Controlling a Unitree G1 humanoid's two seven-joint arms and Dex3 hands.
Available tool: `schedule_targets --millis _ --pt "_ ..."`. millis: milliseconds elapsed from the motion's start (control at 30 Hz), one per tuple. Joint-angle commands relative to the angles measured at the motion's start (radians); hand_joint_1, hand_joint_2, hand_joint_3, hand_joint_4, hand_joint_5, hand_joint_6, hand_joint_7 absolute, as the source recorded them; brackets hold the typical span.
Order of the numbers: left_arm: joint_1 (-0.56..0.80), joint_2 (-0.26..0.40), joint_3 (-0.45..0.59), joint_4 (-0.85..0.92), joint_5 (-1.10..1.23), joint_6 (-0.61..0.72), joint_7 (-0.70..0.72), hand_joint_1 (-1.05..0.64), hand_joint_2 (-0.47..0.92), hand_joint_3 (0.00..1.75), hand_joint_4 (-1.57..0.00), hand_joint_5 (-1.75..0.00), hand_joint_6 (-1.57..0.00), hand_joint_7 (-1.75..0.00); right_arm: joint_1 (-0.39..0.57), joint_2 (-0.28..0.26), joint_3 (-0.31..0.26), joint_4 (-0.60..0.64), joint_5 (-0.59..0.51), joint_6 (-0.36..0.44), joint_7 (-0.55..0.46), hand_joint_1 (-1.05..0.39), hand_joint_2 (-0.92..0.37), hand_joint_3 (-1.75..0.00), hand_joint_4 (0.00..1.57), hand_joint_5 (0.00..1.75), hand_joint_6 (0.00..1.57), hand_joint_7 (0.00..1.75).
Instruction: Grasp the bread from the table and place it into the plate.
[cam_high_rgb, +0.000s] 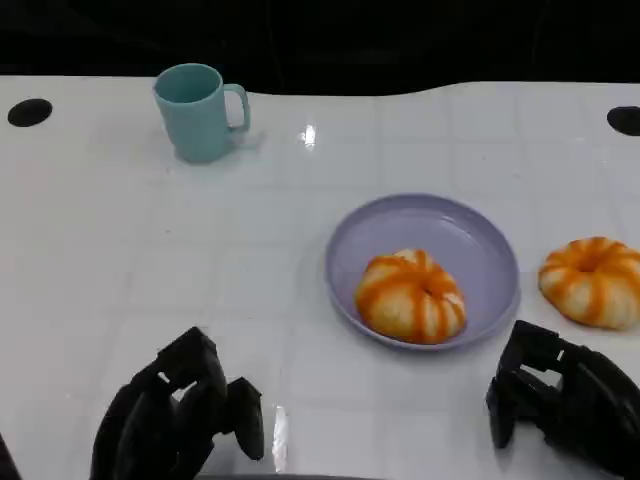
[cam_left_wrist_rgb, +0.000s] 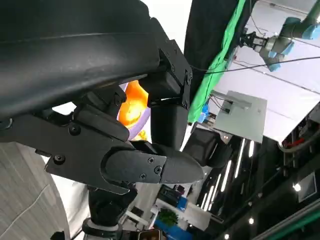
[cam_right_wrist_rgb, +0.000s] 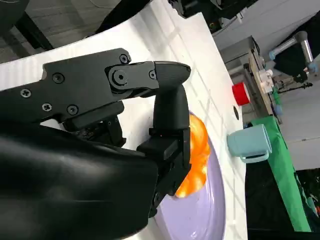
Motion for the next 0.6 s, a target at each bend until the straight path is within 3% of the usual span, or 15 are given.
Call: schedule_targets --millis 33,600 --pt "0.003 -0.005 0.027 0.002 -0.014 0.023 -0.043 -0.78 0.92 0.24 -0.94 -1.75 -0.68 -1.72 0.006 -0.014 -0.007 -0.011 0.011 0.003 0.0 -0.59 -0.92 -0.24 0.74 1.75 0.63 1.6" --pt "-0.039 -0.042 0.072 0.028 -0.004 0.048 -0.091 -0.79 0.92 0.22 -0.93 -1.75 -0.72 -1.66 -0.01 -0.028 -0.013 0.029 0.007 -0.01 0.011 -0.59 -0.92 -0.24 0.72 1.75 0.61 1.6"
